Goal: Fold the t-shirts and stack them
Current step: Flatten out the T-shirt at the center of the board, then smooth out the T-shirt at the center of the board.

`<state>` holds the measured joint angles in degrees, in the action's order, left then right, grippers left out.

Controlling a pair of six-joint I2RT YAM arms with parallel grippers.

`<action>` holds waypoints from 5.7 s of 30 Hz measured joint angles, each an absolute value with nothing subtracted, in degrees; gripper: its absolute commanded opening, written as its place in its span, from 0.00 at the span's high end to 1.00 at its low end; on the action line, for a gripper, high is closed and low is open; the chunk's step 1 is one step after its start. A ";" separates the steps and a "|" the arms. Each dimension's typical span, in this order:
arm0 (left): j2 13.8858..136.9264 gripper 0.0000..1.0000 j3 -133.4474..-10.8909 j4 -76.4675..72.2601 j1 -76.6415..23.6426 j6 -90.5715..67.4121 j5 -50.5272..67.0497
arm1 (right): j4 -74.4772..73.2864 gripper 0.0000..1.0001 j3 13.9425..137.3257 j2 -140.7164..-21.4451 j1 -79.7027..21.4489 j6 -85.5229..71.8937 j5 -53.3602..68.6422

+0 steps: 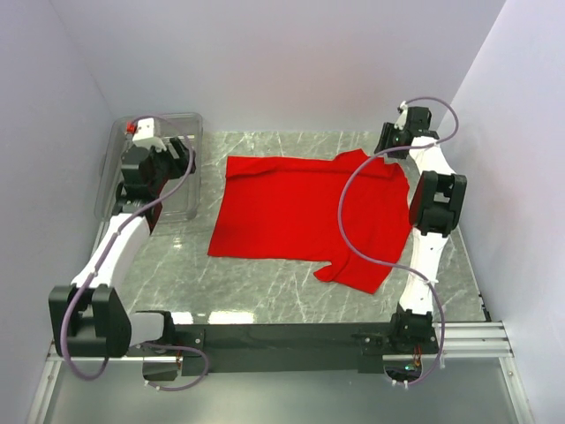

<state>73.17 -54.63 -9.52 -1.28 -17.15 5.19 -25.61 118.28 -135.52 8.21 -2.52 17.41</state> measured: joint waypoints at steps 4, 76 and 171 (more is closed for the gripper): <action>69.08 0.21 -51.05 -7.62 -1.15 -17.93 5.08 | -29.36 0.41 119.72 -137.97 8.08 -5.08 14.39; 62.52 0.21 -48.42 -3.16 -1.04 -22.39 8.36 | -27.97 0.99 119.66 -136.94 12.34 2.00 35.62; 64.66 0.21 -48.42 -2.24 -0.93 -22.41 9.69 | -28.03 0.94 127.76 -146.89 5.54 -3.01 19.46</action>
<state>64.66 -48.42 -2.24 -0.93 -22.41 9.69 -28.03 127.76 -146.89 5.54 -3.01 19.46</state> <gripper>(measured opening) 0.791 0.100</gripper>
